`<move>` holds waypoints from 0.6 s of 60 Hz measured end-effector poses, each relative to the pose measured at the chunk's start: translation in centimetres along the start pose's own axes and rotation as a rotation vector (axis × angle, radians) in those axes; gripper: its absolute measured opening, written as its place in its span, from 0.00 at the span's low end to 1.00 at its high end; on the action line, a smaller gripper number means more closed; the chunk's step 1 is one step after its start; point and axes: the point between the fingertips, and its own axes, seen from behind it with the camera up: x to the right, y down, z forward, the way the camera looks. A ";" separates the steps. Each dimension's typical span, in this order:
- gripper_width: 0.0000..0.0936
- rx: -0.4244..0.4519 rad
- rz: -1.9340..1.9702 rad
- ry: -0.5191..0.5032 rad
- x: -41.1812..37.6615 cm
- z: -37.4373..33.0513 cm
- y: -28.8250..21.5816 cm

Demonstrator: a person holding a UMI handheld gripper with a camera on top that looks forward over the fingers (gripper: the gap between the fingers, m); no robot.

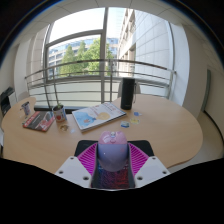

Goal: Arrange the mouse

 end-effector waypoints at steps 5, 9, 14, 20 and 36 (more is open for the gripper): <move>0.45 -0.082 -0.007 0.014 2.5 2.0 3.7; 0.49 -0.135 0.009 -0.003 2.9 3.7 6.8; 0.55 -0.176 0.031 -0.024 3.1 4.6 9.0; 0.63 -0.170 0.045 -0.040 3.1 4.7 8.8; 0.90 -0.111 0.028 -0.003 3.3 -1.1 4.7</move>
